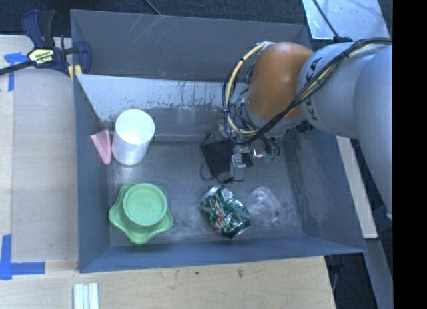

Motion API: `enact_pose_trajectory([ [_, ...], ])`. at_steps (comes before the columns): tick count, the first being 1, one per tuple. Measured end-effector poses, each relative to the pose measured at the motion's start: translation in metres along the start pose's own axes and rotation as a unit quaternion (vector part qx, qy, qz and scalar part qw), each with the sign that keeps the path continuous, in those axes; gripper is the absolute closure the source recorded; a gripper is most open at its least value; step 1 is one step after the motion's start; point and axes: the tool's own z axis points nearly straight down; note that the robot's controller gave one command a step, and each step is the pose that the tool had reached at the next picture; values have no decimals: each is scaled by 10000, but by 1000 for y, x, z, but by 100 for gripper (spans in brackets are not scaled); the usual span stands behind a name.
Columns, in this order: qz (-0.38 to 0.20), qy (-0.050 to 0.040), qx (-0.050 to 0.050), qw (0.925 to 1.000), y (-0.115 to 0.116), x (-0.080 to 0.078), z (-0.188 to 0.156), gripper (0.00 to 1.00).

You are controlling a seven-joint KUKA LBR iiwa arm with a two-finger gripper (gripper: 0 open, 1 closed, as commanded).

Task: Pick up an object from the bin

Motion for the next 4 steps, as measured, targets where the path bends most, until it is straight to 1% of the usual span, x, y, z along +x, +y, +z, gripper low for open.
enact_pose_trajectory([
  [1, 167, -16, -1, 9999, -10, 2, -3, 100],
  [4, 160, -29, 4, 9999, -10, 2, -10, 100],
])
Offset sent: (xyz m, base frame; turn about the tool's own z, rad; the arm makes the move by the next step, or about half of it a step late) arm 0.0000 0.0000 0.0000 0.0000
